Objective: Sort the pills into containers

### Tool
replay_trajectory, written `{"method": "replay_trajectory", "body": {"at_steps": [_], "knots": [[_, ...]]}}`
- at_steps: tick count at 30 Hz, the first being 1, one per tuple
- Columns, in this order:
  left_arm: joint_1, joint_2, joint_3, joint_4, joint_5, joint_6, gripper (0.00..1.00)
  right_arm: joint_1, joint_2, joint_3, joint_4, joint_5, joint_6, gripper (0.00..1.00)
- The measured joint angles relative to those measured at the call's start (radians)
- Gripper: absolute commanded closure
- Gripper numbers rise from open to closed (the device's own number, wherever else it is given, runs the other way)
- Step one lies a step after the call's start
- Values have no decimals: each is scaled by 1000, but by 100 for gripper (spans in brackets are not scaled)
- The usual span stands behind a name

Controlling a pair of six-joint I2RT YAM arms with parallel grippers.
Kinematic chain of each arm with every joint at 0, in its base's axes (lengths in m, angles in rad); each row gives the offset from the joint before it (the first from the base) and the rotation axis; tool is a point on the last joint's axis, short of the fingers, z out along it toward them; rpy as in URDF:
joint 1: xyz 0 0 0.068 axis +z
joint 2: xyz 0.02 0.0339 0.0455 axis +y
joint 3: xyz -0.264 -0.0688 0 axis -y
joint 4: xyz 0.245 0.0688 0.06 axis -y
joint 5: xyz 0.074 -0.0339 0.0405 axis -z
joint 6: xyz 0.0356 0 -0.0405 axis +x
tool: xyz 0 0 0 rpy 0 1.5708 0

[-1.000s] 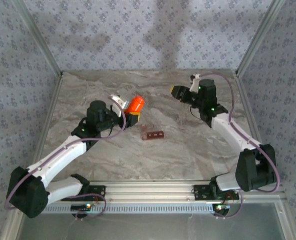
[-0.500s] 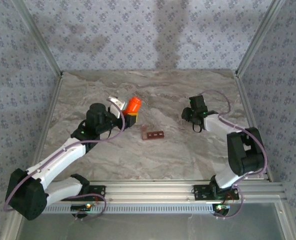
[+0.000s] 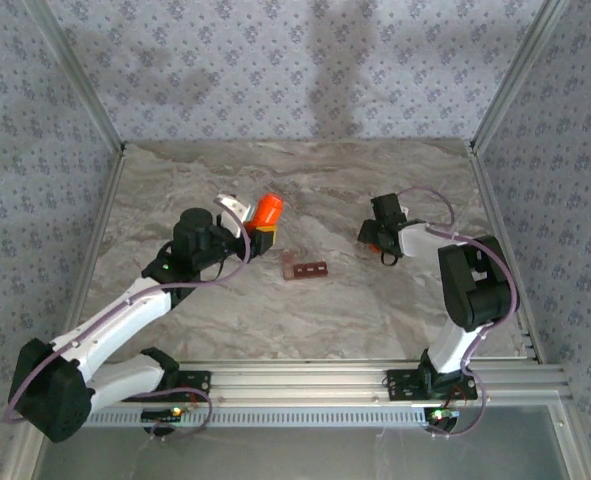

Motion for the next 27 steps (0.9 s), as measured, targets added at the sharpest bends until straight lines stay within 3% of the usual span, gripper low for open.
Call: {"method": "replay_trajectory", "body": {"at_steps": [9,12,20,27], "knots": [[-6,-27,-25,-8,-37,0,100,33,-190,-19,-40,-115,-21,25],[-6,-34,-27,-10,-46,0,100,78,-203,-17,-47,-164,-39,35],[-6,-36,-28,-28,-68,0,100,176,-116,4,-61,-248,-75,74],[-6,-56,-34,-36,-75,0,100,245,-27,14,-61,-267,-85,84]]}}
